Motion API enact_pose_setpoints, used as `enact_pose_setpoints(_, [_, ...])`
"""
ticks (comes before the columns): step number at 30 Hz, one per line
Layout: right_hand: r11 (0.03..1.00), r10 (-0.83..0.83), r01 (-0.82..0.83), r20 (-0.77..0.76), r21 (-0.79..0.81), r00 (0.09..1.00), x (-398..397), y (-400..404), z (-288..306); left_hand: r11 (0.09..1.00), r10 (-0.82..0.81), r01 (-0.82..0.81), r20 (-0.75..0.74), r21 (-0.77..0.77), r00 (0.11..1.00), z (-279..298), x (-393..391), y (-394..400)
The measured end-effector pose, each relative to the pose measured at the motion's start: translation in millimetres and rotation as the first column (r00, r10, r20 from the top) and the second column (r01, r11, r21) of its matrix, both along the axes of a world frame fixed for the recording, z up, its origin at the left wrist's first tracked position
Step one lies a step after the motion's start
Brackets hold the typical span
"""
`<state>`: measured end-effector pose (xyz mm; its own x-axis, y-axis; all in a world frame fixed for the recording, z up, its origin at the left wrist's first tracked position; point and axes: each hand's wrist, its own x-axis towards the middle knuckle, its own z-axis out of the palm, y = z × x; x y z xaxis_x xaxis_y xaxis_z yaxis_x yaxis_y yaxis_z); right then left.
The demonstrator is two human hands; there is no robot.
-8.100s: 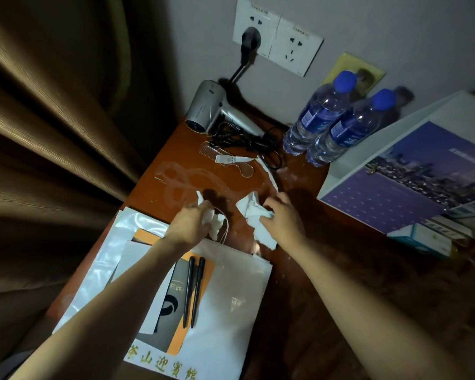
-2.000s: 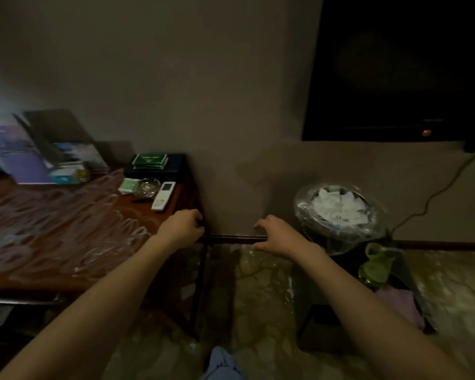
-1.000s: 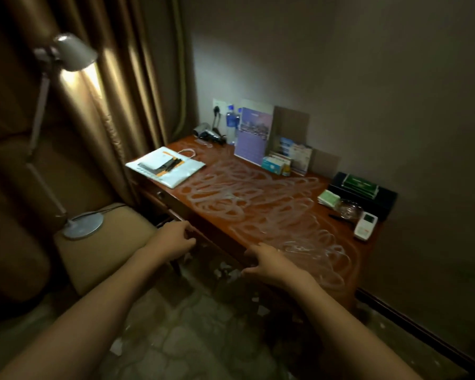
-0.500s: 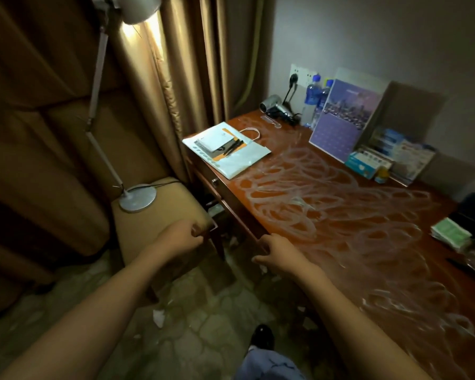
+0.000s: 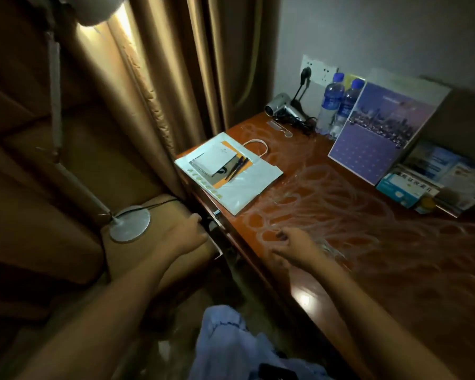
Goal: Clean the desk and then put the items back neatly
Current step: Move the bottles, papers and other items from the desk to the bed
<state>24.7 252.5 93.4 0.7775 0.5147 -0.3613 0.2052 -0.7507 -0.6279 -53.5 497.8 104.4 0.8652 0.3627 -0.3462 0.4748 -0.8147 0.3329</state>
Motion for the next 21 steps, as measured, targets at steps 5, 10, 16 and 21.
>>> enact_pose_setpoints(5, [0.99,-0.117,0.111,-0.057,-0.086,0.992,46.7,19.8,-12.5,0.999,-0.006,0.007,0.033,-0.038,0.999,-17.7,82.0,39.0])
enact_pose_setpoints(10, [0.929,-0.367,0.354,-0.143,-0.111,0.919,106.0,58.0,-28.5,0.999,-0.01,0.014,0.073,-0.05,0.997,-34.8,179.2,96.1])
enact_pose_setpoints(16, [0.801,-0.599,0.58,-0.229,-0.149,0.768,167.4,139.3,-55.4,0.993,0.075,-0.074,0.001,-0.087,0.997,-58.6,272.6,164.0])
enact_pose_setpoints(21, [0.647,-0.759,0.739,-0.254,-0.186,0.6,184.7,173.0,-81.6,0.996,0.071,-0.075,-0.1,-0.04,0.992,-77.6,319.9,185.5])
